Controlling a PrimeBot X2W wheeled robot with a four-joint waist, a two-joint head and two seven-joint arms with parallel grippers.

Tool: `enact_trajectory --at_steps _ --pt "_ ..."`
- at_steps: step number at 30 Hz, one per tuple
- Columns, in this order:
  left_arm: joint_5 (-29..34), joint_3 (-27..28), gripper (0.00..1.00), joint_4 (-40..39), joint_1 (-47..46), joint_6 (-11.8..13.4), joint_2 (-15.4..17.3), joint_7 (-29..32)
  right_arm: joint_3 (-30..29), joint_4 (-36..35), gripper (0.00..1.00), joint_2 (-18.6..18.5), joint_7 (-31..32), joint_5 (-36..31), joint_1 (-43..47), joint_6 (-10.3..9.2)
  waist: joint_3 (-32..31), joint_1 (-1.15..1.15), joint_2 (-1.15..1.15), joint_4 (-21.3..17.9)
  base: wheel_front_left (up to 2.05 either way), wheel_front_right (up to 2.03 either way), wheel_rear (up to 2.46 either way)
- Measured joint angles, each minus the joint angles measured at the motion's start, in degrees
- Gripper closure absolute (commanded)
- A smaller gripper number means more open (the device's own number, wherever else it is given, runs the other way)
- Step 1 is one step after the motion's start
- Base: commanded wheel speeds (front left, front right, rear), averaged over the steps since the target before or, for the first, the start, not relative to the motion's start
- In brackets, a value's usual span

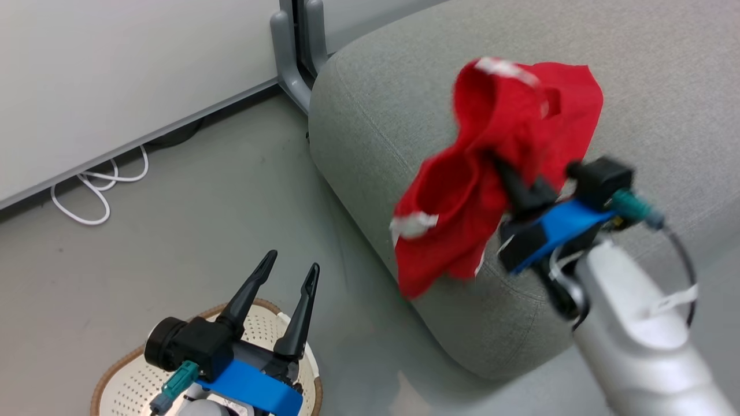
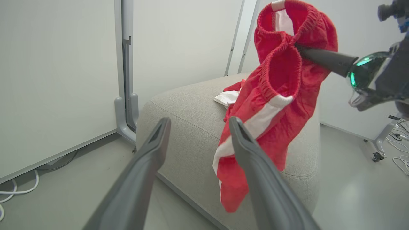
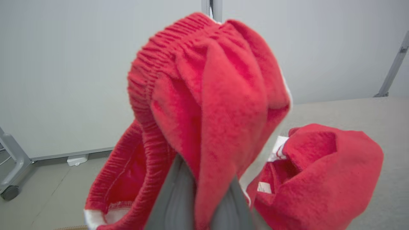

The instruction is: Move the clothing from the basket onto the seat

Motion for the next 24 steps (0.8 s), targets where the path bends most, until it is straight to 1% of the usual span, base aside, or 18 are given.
enact_trajectory --at_steps 4,6,10,13,17,22,24 --pt "0.3 -0.5 0.00 -0.8 -1.3 0.0 0.9 0.0 -5.0 -1.1 1.00 -2.9 1.9 0.9 -5.9 0.00 1.9 0.00 0.00 0.7 0.00 0.00 0.00" --pt "0.4 -0.9 0.00 -1.2 -2.1 0.0 1.5 0.0 -7.9 -1.1 1.00 -5.0 3.8 0.4 -8.9 0.00 3.1 0.00 0.00 1.2 0.00 0.00 0.00" --pt "0.8 -1.4 0.00 -2.2 -3.9 0.0 2.8 0.0 -16.4 -1.1 1.00 -8.9 6.1 -0.8 -14.8 0.00 6.1 0.00 0.00 2.4 0.00 0.00 0.00" --pt "1.2 -1.9 0.00 -3.5 -5.7 0.0 4.3 0.0 -22.1 -1.4 1.00 -10.6 7.0 -1.4 -18.6 0.01 8.8 0.00 0.00 3.3 0.00 0.00 0.00" --pt "1.7 -2.4 0.00 -5.2 -8.3 0.0 6.5 0.0 -30.3 -0.6 1.00 -13.1 6.3 -3.0 -22.8 0.00 13.1 0.01 0.00 4.6 0.00 0.00 0.00" --pt "2.2 -4.0 0.00 -7.2 -11.7 0.0 8.4 0.0 -37.4 4.8 1.00 -12.8 4.8 -4.4 -23.4 0.01 18.7 0.01 0.00 6.4 0.00 0.00 0.00" --pt "2.3 -4.4 0.00 -7.8 -13.4 0.0 9.0 0.0 -38.2 7.8 1.00 -13.0 4.4 -7.3 -22.4 0.00 20.8 0.01 0.00 7.3 0.00 0.00 0.00"
